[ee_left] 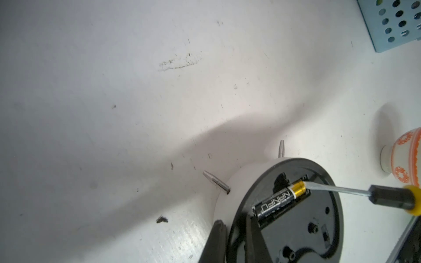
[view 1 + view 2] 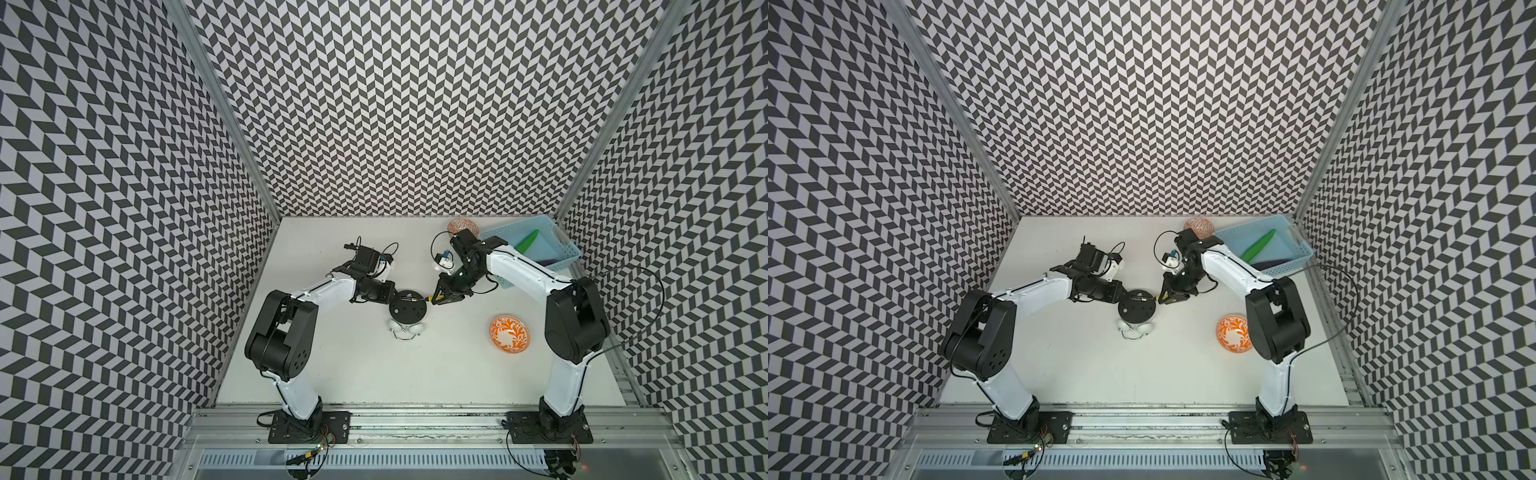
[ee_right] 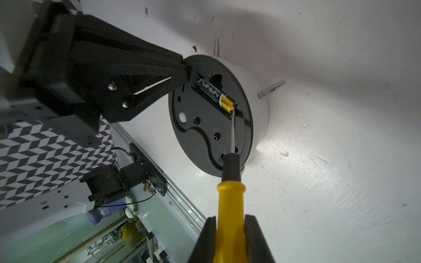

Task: Remove the battery from the alarm
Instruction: Release the battery from the alarm.

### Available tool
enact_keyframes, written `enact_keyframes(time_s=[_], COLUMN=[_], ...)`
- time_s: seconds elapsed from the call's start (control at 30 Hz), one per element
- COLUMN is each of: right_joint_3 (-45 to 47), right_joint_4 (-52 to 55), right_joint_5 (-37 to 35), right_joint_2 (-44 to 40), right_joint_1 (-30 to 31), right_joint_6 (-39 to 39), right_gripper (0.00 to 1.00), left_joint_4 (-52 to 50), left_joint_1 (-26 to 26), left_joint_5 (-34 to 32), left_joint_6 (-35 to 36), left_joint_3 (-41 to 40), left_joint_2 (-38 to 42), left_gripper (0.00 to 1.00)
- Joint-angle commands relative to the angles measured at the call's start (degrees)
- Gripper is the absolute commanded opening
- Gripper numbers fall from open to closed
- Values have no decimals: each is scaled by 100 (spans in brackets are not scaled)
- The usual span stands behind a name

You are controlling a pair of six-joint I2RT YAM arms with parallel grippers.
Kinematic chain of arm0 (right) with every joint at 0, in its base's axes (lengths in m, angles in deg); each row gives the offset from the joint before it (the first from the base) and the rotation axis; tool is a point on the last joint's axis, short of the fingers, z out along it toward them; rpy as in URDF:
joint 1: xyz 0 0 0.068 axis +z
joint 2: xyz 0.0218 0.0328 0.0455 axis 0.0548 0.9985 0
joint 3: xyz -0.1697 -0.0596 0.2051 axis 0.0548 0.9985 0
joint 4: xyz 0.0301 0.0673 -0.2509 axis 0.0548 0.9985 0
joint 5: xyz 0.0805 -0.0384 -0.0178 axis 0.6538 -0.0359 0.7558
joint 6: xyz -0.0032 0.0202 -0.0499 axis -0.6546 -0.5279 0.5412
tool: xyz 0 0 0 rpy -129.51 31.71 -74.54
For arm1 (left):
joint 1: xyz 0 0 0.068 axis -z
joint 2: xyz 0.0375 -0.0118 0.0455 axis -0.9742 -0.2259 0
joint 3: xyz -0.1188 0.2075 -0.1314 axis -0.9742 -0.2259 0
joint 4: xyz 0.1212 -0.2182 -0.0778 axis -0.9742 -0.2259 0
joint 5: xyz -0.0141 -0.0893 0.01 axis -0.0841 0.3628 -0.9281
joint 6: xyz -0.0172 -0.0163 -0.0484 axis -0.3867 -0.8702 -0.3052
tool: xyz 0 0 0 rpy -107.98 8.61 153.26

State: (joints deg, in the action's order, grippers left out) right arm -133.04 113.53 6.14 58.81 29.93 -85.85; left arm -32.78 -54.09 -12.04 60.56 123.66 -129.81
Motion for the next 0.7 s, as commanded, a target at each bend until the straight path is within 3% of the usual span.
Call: enact_keyframes(time_s=[0.0, 0.2, 0.4, 0.67], right_joint_3=[401, 795, 1350, 964], right_joint_4=[-1429, -2171, -4018, -4352], right_joint_5=[1884, 2834, 3313, 3515], right_joint_2=[481, 391, 25, -163], right_joint_1=[376, 236, -41, -37], right_joint_6=[925, 1425, 473, 133], right_gripper=[0, 0, 0, 0], left_joint_4=[-20, -20, -20, -28], left_joint_1=[390, 409, 447, 449], left_joint_5=[378, 260, 198, -9], left_joint_6=[155, 148, 94, 15], left_joint_3=[-247, -258, -294, -289], left_joint_2=[-269, -313, -309, -244], left_gripper=[14, 13, 13, 14])
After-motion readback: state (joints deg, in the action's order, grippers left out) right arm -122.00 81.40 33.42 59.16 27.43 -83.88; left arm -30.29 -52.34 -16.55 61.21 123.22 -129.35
